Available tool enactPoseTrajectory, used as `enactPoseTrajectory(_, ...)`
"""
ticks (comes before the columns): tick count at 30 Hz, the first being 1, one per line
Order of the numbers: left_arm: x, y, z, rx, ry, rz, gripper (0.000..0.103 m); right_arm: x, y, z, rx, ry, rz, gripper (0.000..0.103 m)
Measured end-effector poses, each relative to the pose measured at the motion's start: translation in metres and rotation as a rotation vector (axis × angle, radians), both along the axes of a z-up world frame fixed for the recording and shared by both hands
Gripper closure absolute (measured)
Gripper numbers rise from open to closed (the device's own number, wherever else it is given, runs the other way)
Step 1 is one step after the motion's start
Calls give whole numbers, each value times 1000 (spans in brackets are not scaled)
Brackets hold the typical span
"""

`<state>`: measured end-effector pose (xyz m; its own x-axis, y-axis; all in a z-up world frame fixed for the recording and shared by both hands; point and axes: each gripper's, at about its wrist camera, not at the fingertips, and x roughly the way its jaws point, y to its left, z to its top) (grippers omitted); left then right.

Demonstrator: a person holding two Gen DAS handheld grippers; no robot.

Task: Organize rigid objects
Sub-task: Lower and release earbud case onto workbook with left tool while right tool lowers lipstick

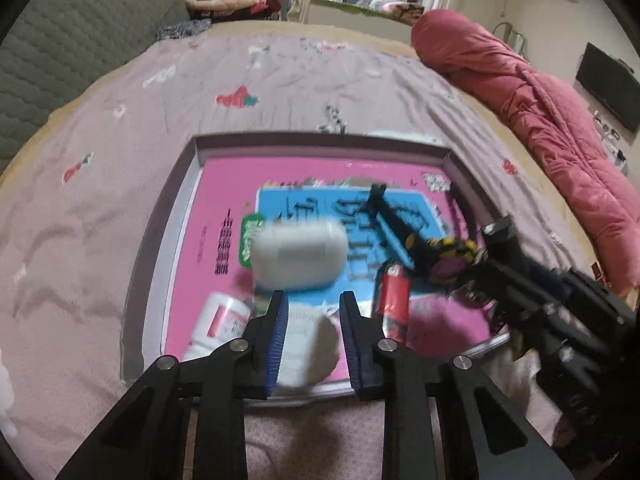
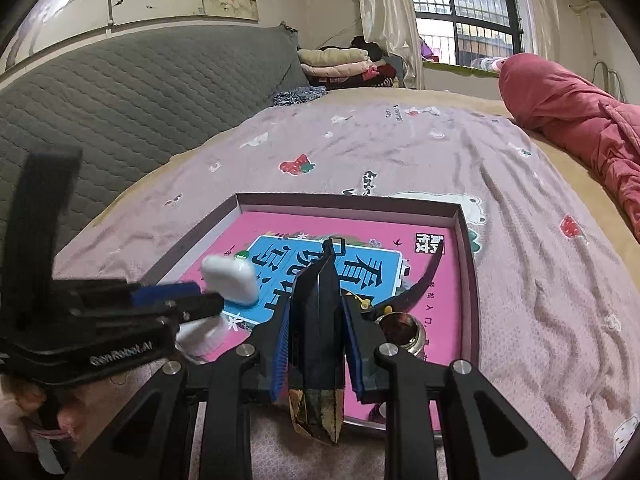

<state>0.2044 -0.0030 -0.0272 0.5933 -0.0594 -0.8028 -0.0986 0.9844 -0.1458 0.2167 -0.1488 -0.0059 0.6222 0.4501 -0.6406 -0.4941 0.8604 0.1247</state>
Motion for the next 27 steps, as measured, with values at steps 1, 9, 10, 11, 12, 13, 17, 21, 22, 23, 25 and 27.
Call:
enactPoseTrajectory(1,-1,0,-1,4,-3,0,77,0,-1,0,-1,3,-1,78)
enactPoseTrajectory(9,1,2,-3,-3,-2,-4,77,7,1,-7,12,43,5,78)
enactPoseTrajectory(10,1,2,-2,-3,-1,-6,77,7,2,-7,12,44,8,78)
enactPoseTrajectory(11,1,2,-2,-2,0,-7,77,7,3,-8,9,48,10,78)
enactPoseTrajectory(12,0,2,-2,0,-1,-7,77,8,4,-9,7,52,12,78)
enactPoseTrajectory(13,-1,1,-2,2,-2,-8,77,8,5,-11,-5,54,10,78)
enactPoseTrajectory(17,-2,0,-2,4,-3,-10,77,8,8,-16,-21,68,3,79)
enactPoseTrajectory(21,-2,-1,-2,8,-2,-13,77,9,12,-22,-49,76,-2,79)
enactPoseTrajectory(22,-2,-1,-2,8,-2,-14,77,9,13,-22,-49,78,0,79)
enactPoseTrajectory(23,-2,-1,-2,8,-2,-15,77,9,14,-23,-50,80,3,79)
enactPoseTrajectory(25,-3,0,-2,5,-3,-15,77,9,16,-24,-58,80,7,79)
enactPoseTrajectory(27,-4,1,-2,2,-4,-13,77,9,18,-24,-53,80,13,79)
